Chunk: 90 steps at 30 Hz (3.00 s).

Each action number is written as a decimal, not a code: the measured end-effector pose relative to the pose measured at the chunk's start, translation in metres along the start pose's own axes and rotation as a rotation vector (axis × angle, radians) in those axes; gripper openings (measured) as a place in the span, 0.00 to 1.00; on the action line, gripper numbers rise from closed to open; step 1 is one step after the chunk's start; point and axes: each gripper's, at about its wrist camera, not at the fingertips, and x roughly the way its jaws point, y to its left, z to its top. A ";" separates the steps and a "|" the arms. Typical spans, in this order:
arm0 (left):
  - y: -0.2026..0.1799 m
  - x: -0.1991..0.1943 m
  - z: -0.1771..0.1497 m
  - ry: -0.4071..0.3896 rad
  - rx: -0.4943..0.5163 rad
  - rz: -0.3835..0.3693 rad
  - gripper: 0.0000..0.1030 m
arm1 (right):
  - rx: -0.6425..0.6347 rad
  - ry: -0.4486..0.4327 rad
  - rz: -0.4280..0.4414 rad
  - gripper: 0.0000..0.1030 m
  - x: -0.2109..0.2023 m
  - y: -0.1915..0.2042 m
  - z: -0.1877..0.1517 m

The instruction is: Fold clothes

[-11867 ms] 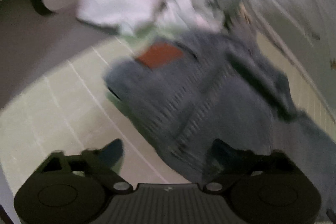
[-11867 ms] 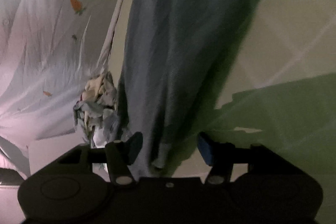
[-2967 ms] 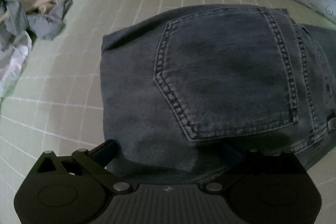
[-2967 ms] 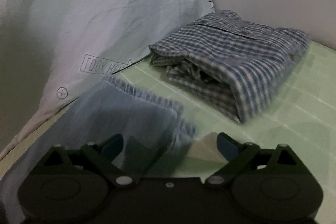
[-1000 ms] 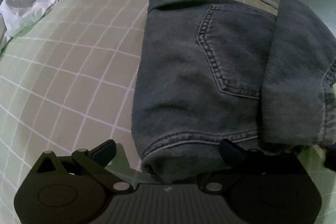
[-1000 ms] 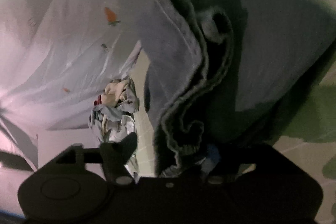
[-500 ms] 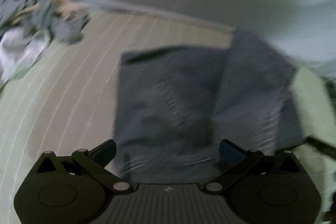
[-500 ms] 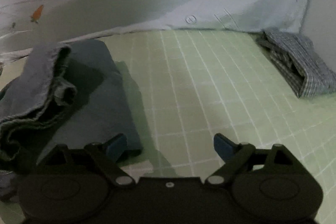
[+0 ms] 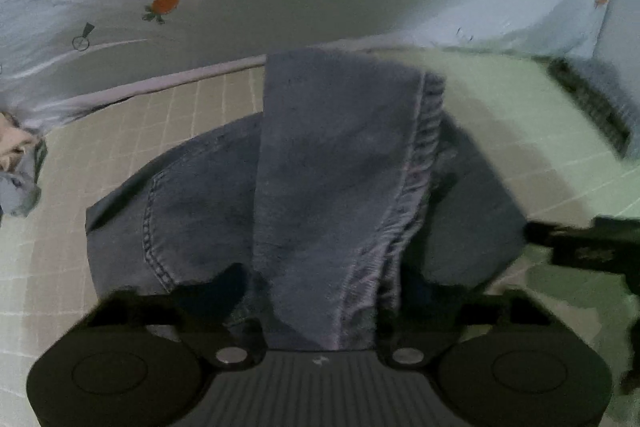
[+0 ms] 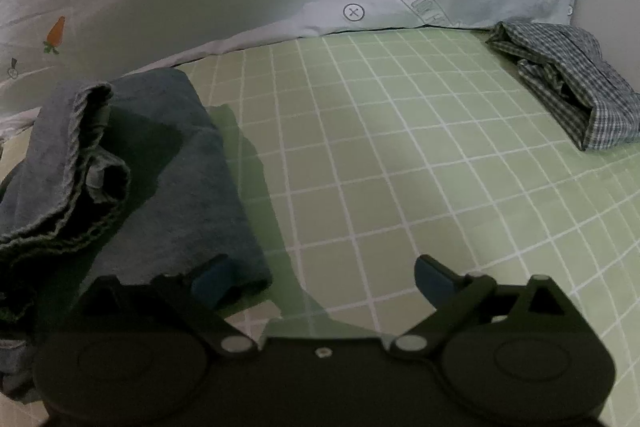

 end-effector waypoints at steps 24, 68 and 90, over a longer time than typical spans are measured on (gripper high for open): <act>0.164 -0.068 -0.115 -0.021 -0.999 0.053 0.52 | -0.072 0.003 -0.032 0.96 -0.008 0.015 -0.005; 0.168 0.033 -0.044 0.029 -0.486 -0.100 0.71 | -0.045 0.128 0.568 0.36 0.069 0.085 0.067; 0.063 -0.088 -0.079 -0.099 -0.347 -0.407 0.25 | 0.068 -0.189 0.278 0.18 -0.169 0.012 -0.027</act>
